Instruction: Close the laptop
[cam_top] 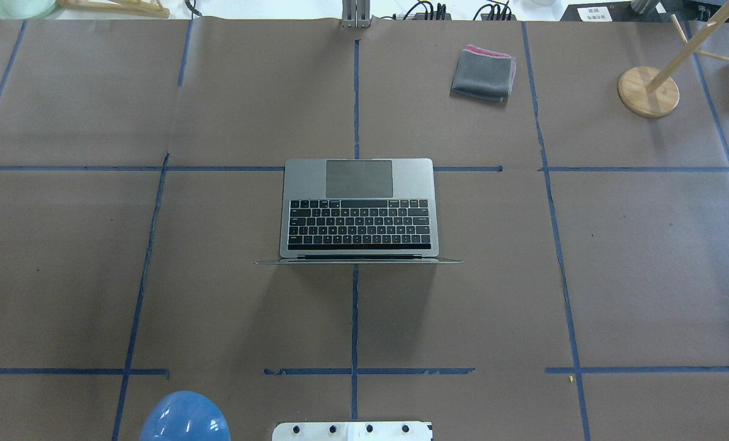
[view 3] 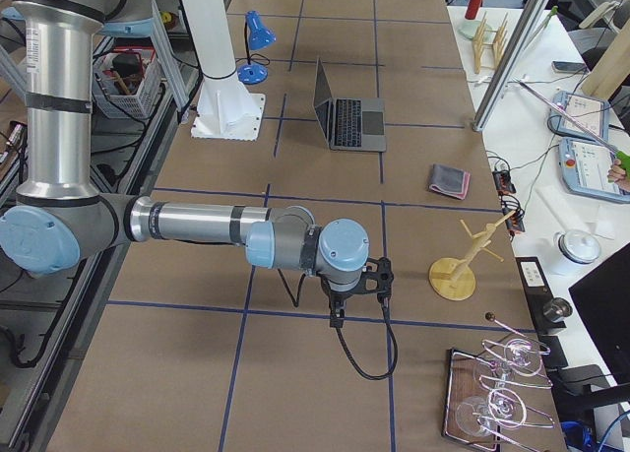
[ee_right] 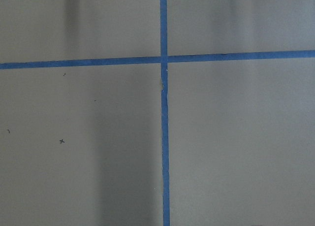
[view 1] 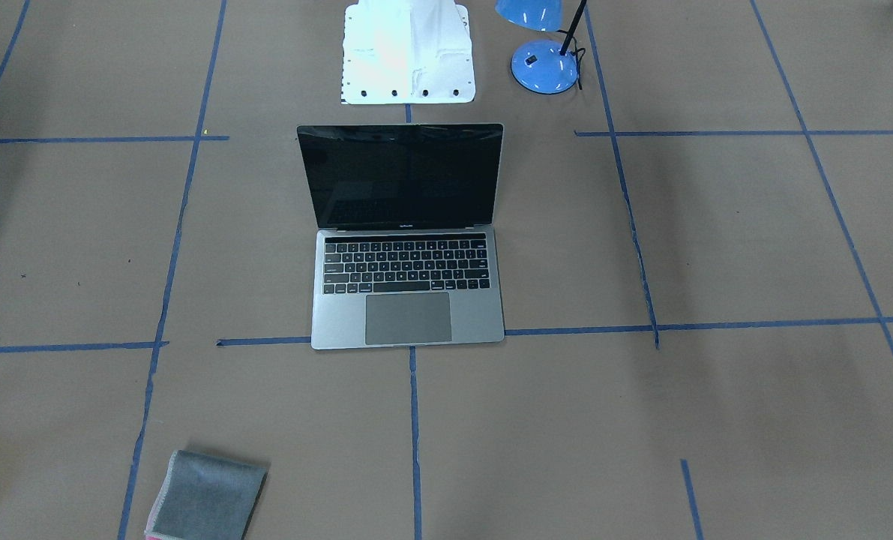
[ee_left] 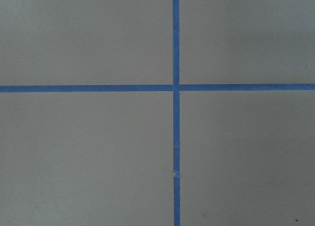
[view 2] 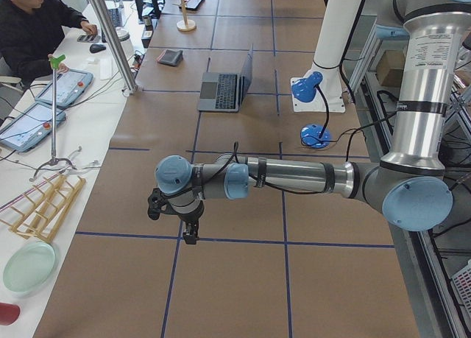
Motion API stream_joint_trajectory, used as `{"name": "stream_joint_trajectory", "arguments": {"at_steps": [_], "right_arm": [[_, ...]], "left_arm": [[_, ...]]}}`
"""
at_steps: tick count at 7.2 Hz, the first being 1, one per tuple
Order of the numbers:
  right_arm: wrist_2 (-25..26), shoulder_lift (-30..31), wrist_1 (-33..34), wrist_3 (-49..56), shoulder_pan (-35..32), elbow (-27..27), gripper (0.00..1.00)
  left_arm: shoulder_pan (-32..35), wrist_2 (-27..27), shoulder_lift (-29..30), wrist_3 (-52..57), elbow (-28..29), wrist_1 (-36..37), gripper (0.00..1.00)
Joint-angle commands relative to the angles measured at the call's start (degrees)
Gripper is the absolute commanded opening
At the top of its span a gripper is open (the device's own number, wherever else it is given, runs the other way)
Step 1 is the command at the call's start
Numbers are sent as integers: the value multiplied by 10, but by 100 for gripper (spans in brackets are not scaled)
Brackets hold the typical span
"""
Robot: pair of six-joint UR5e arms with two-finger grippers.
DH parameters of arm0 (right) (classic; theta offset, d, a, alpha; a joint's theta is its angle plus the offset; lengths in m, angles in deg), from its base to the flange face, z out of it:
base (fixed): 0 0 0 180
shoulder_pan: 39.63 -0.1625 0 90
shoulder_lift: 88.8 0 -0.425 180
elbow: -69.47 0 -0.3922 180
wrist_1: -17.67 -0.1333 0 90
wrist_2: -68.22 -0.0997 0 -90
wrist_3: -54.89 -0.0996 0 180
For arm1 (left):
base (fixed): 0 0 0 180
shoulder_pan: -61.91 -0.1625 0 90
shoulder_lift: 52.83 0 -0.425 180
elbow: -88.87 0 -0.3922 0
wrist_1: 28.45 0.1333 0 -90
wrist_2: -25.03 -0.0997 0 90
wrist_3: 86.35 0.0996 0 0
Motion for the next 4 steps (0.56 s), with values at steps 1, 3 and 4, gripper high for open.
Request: {"name": "stream_joint_trajectory", "arguments": {"at_steps": [1,3,4], "right_arm": [[8,3,-5,2,0,-1,100],[1,5,-5,0,0,0,100],[1,5,-5,0,0,0,100]], "left_arm": [[0,0,0,0,0,0,100],[0,0,0,3,0,0,100],[0,0,-1,5,0,0,100]]}}
